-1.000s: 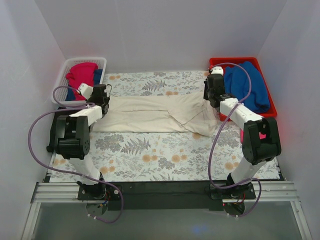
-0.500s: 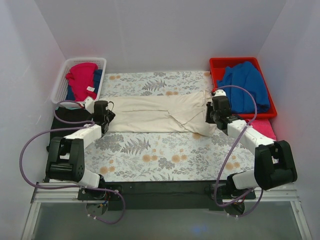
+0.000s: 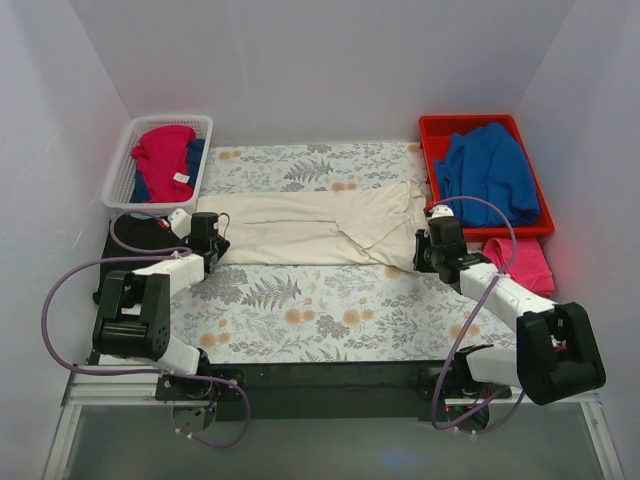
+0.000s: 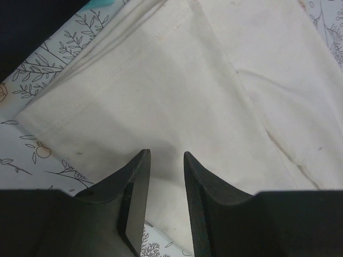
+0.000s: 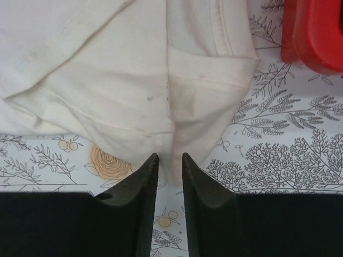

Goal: Fold and stack the t-shirts
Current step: Fold the other side of the tshirt into a rectangle

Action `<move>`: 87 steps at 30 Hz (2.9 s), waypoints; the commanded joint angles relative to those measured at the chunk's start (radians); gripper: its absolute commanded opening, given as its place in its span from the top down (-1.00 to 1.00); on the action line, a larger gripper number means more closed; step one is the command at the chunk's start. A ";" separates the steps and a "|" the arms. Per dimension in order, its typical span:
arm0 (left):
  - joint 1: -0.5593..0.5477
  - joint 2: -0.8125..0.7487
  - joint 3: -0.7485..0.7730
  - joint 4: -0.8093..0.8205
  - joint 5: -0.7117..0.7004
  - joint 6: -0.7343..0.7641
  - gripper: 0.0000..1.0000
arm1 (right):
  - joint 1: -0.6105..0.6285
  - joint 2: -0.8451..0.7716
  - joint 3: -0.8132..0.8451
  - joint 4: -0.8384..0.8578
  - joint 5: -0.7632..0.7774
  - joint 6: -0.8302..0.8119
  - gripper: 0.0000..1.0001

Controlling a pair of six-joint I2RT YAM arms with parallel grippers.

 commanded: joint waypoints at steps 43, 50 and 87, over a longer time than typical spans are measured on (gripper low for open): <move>0.036 0.100 0.131 -0.304 -0.066 -0.117 0.45 | 0.004 0.019 -0.013 -0.067 0.041 0.049 0.97; 0.081 0.003 0.039 -0.326 -0.075 -0.192 0.49 | 0.003 -0.055 0.016 -0.165 0.196 0.059 0.97; 0.140 -0.244 0.074 -0.321 0.052 -0.135 0.59 | 0.096 0.054 0.182 -0.040 -0.083 0.079 0.42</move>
